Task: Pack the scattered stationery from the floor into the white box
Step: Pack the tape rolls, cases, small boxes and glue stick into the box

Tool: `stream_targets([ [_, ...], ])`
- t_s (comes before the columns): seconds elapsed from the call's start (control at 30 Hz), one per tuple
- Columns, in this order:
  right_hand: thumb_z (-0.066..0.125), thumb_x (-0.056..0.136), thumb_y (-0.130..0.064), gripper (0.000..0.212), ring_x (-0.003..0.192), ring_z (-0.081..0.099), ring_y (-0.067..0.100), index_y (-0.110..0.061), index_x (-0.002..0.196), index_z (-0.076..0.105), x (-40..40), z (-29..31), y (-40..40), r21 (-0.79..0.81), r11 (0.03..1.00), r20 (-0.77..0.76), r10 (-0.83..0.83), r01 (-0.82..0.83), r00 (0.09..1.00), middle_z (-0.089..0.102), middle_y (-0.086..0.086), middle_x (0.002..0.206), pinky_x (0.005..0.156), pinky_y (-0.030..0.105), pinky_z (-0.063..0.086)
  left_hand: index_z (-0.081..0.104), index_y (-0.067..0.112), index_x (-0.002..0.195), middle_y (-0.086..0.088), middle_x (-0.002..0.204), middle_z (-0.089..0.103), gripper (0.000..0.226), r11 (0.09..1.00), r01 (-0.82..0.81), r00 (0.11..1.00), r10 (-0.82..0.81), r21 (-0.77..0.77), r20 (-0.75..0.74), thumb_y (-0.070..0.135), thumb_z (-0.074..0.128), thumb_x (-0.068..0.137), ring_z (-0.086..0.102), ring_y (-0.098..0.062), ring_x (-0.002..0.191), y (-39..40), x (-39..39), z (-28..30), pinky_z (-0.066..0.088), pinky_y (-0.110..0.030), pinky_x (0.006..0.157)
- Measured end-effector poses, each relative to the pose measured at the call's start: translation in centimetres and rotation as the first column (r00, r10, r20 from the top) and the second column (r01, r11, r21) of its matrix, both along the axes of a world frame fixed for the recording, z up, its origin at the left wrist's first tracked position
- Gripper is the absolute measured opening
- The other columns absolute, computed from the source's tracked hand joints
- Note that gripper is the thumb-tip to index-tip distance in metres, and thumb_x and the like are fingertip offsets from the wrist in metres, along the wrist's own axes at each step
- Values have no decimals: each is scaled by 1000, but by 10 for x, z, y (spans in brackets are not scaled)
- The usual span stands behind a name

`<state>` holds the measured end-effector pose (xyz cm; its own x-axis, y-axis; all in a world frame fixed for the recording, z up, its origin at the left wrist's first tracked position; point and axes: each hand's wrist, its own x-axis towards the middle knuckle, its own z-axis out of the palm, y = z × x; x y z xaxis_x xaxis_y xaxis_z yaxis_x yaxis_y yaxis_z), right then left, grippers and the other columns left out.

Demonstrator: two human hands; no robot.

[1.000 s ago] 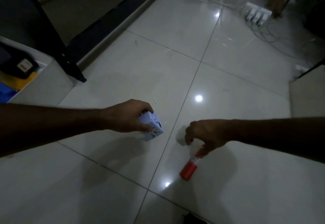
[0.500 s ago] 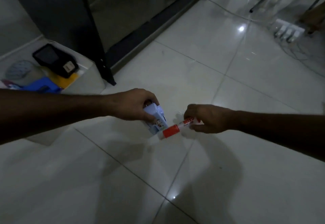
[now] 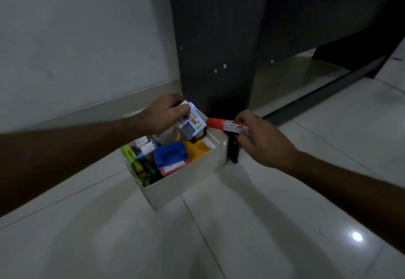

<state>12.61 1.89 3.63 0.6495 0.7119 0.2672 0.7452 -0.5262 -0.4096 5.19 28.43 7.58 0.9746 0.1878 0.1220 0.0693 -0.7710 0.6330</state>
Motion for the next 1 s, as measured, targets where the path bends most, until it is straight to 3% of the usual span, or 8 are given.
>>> stream_targets([
  [0.07, 57, 90, -29, 17, 68, 58, 15, -22, 101, 47, 11, 1, 30, -80, 996, 0, -37, 37, 999, 60, 0, 84, 57, 35, 52, 72, 12, 96, -7, 92, 72, 61, 999, -49, 999, 49, 7, -9, 54, 45, 61, 66, -22, 80, 16, 2, -6, 51, -35, 67],
  [0.2, 60, 88, -30, 13, 66, 56, 12, -22, 95, 54, 28, -14, 77, -205, 977, -43, -68, 58, 997, 59, -2, 82, 53, 27, 44, 71, 22, 106, 4, 98, 72, 46, 997, -53, 992, 58, 50, -109, 48, 65, 69, 68, -10, 84, 40, 12, -32, 52, -20, 67],
  [0.37, 72, 84, -35, 32, 87, 60, 15, -21, 106, 54, 38, -36, 104, -330, 936, -119, -171, 124, 978, 58, -2, 95, 80, 34, 55, 64, 24, 118, 9, 107, 67, 52, 999, -8, 983, 16, 44, -180, 45, 78, 72, 64, -8, 91, 46, 23, -63, 49, -17, 70],
  [0.47, 72, 83, -41, 37, 85, 62, 17, -20, 108, 56, 40, -51, 107, -335, 927, -41, -194, 170, 980, 63, 0, 98, 76, 33, 55, 63, 26, 118, 12, 99, 63, 49, 999, 7, 990, -2, 32, -138, 43, 79, 74, 59, -1, 82, 37, 31, -70, 39, -9, 62],
  [0.63, 69, 85, -44, 30, 75, 57, 14, -22, 102, 59, 46, -64, 123, -373, 899, 71, -217, 228, 974, 56, -3, 85, 66, 29, 49, 60, 25, 119, 15, 100, 56, 53, 996, 82, 988, -77, 35, -133, 42, 79, 74, 53, 3, 82, 23, 47, -76, 35, -7, 65],
  [0.73, 68, 85, -43, 28, 75, 58, 15, -21, 103, 61, 49, -62, 129, -384, 895, 104, -203, 228, 974, 56, -2, 84, 66, 29, 49, 62, 21, 116, 9, 102, 63, 49, 987, 113, 985, -96, 114, -144, 43, 78, 75, 56, -3, 86, 21, 53, -81, 36, -8, 65],
  [0.83, 68, 85, -45, 31, 81, 60, 15, -23, 104, 57, 53, -56, 127, -348, 917, 13, -201, 193, 979, 59, -1, 92, 71, 31, 52, 64, 20, 105, 7, 94, 66, 44, 976, 155, 958, -112, 152, -264, 48, 77, 74, 61, -10, 84, 22, 58, -90, 41, -14, 61],
  [1.0, 71, 85, -36, 36, 92, 55, 14, -22, 112, 52, 48, -46, 119, -264, 959, -148, -150, 107, 978, 51, -3, 101, 81, 32, 53, 55, 30, 84, 13, 76, 58, 33, 974, 165, 936, -105, 156, -336, 50, 79, 71, 56, -1, 69, 23, 62, -106, 38, -15, 54],
])
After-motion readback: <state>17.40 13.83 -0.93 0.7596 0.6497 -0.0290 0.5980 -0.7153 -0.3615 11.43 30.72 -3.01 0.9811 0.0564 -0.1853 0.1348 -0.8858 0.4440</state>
